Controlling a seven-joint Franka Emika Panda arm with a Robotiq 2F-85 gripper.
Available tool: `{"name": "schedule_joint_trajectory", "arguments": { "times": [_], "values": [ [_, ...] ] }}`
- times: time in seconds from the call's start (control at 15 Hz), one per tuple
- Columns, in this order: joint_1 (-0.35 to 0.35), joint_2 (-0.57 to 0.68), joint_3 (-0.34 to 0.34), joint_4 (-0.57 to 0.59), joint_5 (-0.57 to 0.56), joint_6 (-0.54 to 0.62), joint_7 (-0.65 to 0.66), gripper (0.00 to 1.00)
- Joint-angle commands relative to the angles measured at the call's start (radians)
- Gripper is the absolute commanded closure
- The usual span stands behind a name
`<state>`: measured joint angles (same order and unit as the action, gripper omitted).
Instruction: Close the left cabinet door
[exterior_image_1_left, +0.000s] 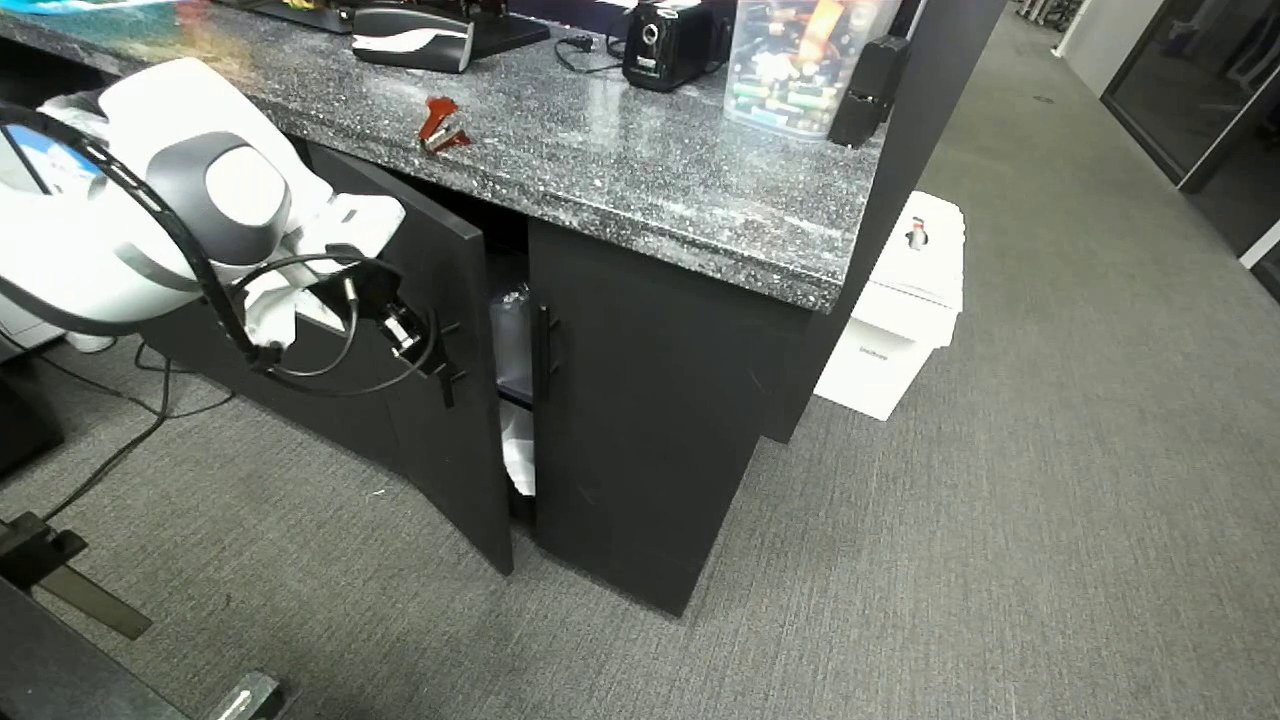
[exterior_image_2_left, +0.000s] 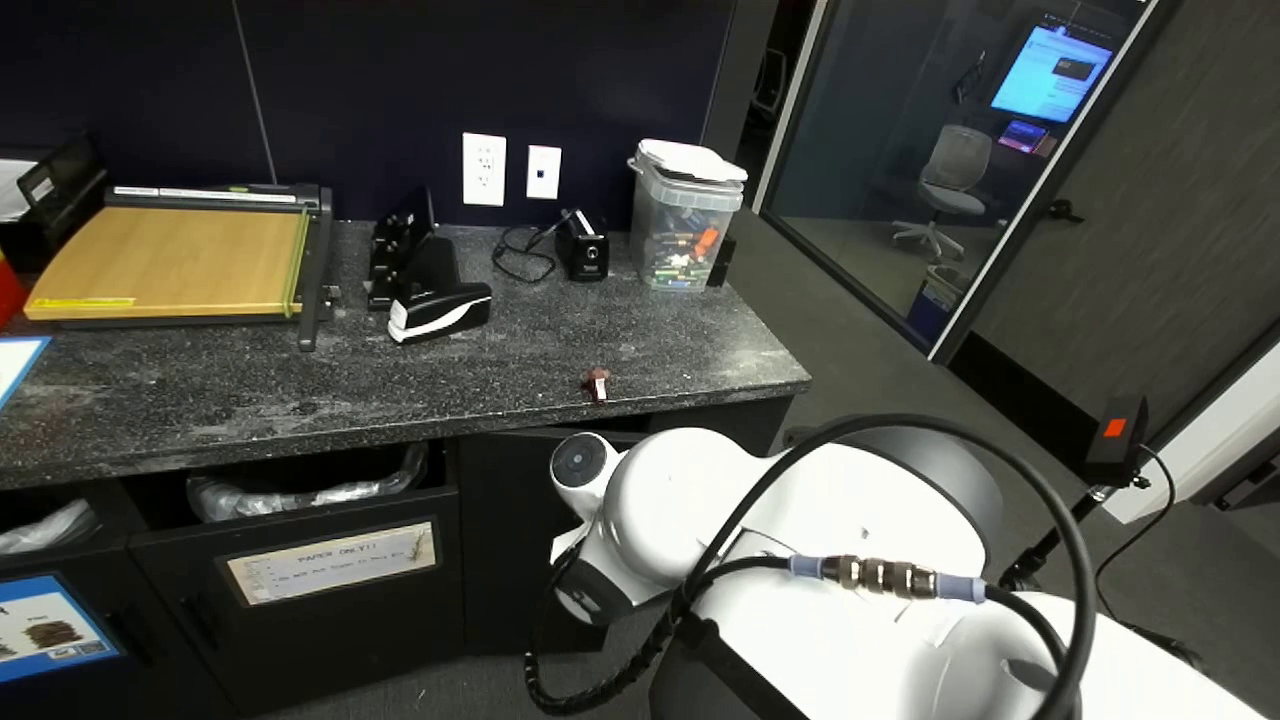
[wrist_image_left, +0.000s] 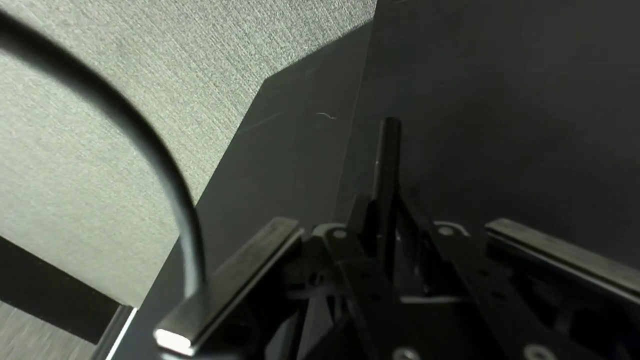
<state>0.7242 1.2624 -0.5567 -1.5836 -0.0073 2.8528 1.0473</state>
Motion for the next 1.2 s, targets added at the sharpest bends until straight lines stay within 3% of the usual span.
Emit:
{"name": "schedule_joint_trajectory", "arguments": {
  "times": [0.0,0.2,0.27,0.33,0.47,0.67,0.87,0.93,1.0,1.13],
  "values": [
    [-0.059,0.014,-0.042,0.195,-0.040,-0.122,-0.003,0.95],
    [-0.123,0.025,-0.025,0.320,-0.079,-0.189,-0.005,0.95],
    [-0.142,0.021,-0.013,0.348,-0.098,-0.206,-0.009,0.87],
    [-0.154,0.018,0.010,0.358,-0.110,-0.238,-0.005,0.56],
    [-0.168,-0.020,0.057,0.322,-0.141,-0.267,-0.040,0.49],
    [-0.206,-0.155,0.187,0.189,-0.162,-0.320,-0.185,0.29],
    [-0.240,-0.318,0.282,0.014,-0.162,-0.291,-0.311,0.05],
    [-0.262,-0.363,0.316,-0.032,-0.158,-0.274,-0.358,0.01],
    [-0.230,-0.226,0.256,0.118,-0.168,-0.292,-0.243,0.17],
    [-0.249,-0.304,0.296,0.044,-0.163,-0.293,-0.299,0.02]
  ]
}}
